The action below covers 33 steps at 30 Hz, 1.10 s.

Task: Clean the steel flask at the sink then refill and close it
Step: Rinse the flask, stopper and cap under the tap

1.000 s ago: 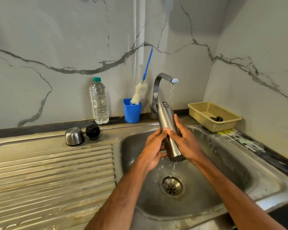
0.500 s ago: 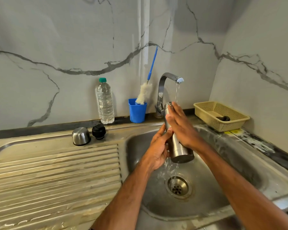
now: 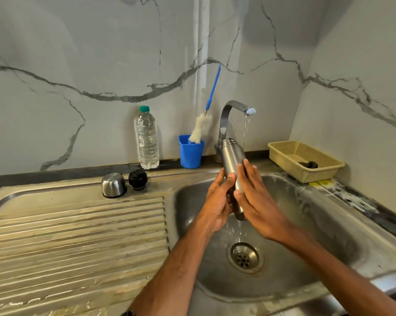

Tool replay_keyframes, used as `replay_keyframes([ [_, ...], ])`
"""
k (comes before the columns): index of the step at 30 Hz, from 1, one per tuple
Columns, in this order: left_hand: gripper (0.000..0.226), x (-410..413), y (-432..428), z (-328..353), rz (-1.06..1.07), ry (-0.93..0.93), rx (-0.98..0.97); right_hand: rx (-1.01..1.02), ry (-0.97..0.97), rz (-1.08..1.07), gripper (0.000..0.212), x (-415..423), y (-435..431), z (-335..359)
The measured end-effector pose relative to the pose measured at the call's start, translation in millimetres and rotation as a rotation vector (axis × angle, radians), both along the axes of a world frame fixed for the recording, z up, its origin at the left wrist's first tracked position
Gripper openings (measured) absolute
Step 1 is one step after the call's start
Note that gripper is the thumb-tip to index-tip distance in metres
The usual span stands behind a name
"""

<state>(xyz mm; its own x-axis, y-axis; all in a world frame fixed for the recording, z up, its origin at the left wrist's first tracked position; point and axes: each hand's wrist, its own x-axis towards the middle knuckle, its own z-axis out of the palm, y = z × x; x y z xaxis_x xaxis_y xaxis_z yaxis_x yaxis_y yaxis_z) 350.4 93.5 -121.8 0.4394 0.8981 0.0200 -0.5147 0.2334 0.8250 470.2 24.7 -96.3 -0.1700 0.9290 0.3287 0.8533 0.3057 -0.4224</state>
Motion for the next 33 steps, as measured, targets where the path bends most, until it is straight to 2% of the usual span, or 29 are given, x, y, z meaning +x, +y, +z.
replay_keyframes([
  [3,0.057,0.4,-1.9,0.6,-0.031,-0.002,-0.006,-0.028,0.096,0.025,0.062,7.9,24.3,11.2],
  [6,0.052,1.4,-6.8,4.3,-0.073,0.003,-0.012,0.015,0.203,-0.038,0.061,11.6,62.8,30.0],
  [8,0.051,1.3,-8.7,7.7,-0.104,0.026,0.007,0.02,0.391,-0.125,0.06,12.8,83.3,43.0],
  [10,0.054,0.8,-9.6,10.3,-0.13,0.041,0.024,-0.043,0.729,-0.205,0.052,19.1,96.5,50.1],
  [12,0.058,0.5,-9.4,10.5,-0.128,0.046,0.023,-0.173,1.005,-0.199,0.06,23.2,96.5,50.5],
  [15,0.059,0.8,-9.8,8.3,-0.122,0.056,0.014,-0.235,1.116,-0.159,0.06,24.1,84.8,37.7],
  [17,0.054,2.4,-11.3,8.0,-0.113,0.068,0.002,-0.258,1.149,-0.136,0.058,24.6,77.1,28.5],
  [22,0.043,3.8,-11.2,4.8,-0.089,0.105,-0.01,-0.273,1.046,-0.162,0.058,28.5,70.1,11.0],
  [25,0.043,3.1,-13.5,6.6,-0.123,0.251,0.1,-0.226,1.048,-0.225,0.064,28.6,73.9,9.1],
  [28,0.053,1.1,-14.7,2.4,-0.183,0.403,0.211,-0.18,1.037,-0.246,0.062,22.6,77.5,11.5],
  [31,0.054,-4.1,-12.2,-0.8,-0.233,0.396,0.221,-0.225,1.072,-0.259,0.069,24.4,87.6,27.8],
  [33,0.049,-6.2,-11.1,1.5,-0.248,0.338,0.19,-0.315,0.998,-0.238,0.078,30.3,100.2,43.2],
])
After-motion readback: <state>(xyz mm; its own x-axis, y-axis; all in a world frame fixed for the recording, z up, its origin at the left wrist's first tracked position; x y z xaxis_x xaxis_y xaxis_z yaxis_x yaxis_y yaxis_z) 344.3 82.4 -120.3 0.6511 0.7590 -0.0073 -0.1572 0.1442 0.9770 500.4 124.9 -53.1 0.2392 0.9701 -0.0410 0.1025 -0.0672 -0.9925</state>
